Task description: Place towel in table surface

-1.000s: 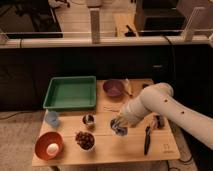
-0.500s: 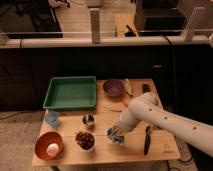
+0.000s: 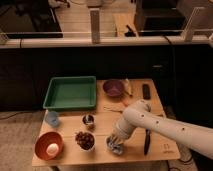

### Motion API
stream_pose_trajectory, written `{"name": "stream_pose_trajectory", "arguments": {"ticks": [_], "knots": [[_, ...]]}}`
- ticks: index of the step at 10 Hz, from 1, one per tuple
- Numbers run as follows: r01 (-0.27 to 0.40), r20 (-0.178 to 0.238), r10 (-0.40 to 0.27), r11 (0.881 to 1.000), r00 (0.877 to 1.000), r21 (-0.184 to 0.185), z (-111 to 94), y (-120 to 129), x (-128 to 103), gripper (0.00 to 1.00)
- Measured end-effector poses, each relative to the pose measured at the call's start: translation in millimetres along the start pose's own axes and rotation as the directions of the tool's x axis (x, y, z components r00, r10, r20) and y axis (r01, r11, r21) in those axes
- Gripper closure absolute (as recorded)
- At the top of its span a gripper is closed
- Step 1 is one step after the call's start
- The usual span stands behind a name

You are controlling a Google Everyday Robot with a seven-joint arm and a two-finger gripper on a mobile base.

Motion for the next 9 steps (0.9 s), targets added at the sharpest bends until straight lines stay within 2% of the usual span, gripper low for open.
{"name": "stream_pose_trajectory", "arguments": {"ticks": [2,4,5,6,9], "knots": [[-0.007,0.005,0.007,1.000,1.000,-0.025,6,4,-5,0.58],[-0.022,0.002,0.022,0.998,1.000,-0.057,12,9,-7,0.34],[-0.028,-0.001,0.028,0.998,1.000,-0.064,13,11,-6,0.26],[-0.034,-0.004,0.034,0.997,0.999,-0.076,14,14,-6,0.21],[-0.045,-0.016,0.043,0.994,0.999,-0.097,16,15,-3,0.20]]}}
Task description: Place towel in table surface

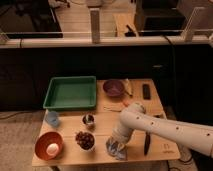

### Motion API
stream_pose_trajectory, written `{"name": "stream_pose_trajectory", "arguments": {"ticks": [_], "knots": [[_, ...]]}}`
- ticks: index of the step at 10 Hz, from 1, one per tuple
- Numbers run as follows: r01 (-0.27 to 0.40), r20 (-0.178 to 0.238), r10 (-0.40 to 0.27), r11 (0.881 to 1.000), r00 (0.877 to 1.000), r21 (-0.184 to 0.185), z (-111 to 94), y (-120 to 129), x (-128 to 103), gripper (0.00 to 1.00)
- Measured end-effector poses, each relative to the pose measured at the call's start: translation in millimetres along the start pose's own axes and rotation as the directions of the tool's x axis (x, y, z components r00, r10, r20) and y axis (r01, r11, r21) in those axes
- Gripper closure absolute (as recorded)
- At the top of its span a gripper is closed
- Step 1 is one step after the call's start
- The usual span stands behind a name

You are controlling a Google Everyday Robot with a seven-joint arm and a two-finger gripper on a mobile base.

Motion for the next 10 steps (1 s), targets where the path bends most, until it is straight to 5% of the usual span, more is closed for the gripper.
{"name": "stream_pose_trajectory", "arguments": {"ticks": [10], "knots": [[0.014,0.000,-0.014,1.000,1.000,-0.016,-19,-3,9,0.20]]}}
